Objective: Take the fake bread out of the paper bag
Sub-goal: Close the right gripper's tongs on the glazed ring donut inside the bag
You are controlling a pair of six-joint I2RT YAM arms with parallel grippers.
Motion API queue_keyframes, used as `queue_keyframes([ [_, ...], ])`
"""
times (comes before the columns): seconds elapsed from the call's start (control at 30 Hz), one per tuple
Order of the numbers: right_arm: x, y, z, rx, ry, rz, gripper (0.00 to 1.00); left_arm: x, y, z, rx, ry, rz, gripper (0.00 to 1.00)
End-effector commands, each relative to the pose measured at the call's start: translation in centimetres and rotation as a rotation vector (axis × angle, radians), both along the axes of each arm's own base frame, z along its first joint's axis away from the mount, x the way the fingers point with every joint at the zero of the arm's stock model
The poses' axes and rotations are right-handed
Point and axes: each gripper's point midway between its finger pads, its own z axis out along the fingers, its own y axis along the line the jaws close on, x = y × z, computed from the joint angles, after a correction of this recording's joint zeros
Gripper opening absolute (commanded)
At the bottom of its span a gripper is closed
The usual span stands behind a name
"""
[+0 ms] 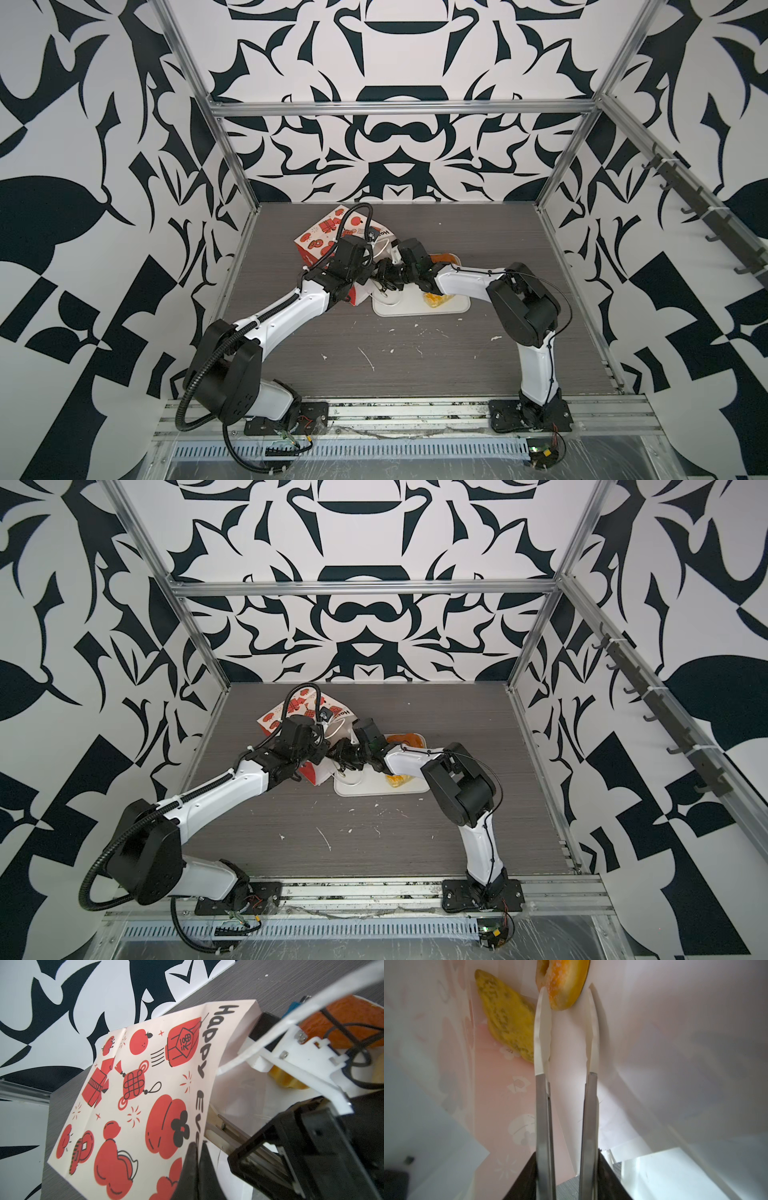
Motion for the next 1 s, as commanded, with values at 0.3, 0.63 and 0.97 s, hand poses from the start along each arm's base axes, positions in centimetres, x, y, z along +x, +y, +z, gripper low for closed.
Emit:
queue_keyframes([
  [0.3, 2.8, 1.0, 4.8, 0.131, -0.085, -0.05, 0.43, -0.2, -0.8, 0.8, -0.038, -0.02, -0.028, 0.0],
  [0.63, 3.7, 1.3, 4.9, 0.119, -0.103, -0.055, 0.43, -0.3, -1.0, 0.6, -0.042, -0.014, -0.034, 0.0],
  [0.97, 3.9, 1.5, 4.9, 0.112, -0.11, -0.061, 0.38, -0.2, -1.0, 0.4, -0.042, -0.011, -0.032, 0.0],
])
